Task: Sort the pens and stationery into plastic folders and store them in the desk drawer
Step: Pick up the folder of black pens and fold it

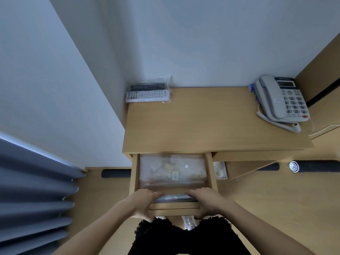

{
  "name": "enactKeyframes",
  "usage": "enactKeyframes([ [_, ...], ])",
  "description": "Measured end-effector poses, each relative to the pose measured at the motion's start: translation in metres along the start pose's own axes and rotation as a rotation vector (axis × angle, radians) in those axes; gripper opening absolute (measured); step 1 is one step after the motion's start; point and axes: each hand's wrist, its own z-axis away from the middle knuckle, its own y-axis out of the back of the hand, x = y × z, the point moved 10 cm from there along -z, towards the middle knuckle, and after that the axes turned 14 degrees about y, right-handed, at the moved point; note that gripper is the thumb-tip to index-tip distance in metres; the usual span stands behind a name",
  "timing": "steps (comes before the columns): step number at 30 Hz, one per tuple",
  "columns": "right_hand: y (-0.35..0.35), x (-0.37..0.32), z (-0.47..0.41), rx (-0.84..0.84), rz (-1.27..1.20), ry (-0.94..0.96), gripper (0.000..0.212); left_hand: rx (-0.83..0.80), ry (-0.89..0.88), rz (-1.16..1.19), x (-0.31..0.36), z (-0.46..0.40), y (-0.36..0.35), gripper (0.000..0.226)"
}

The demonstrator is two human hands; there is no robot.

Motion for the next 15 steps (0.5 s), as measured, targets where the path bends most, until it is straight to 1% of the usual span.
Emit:
enactKeyframes([
  [4,0.002,-0.001,0.003,0.045,-0.073,-0.010,0.077,0.001,0.007,0.013,0.000,0.001,0.000,0.094],
  [8,0.005,-0.003,0.003,0.032,-0.086,0.014,0.095,0.037,-0.018,0.015,0.004,0.005,0.004,0.101],
  [11,0.005,-0.003,0.002,0.005,-0.121,0.028,0.106,0.096,-0.041,-0.041,0.006,0.008,0.006,0.099],
  [15,0.012,-0.003,0.008,0.036,-0.183,0.026,0.100,0.149,-0.086,-0.038,0.009,0.014,0.012,0.094],
])
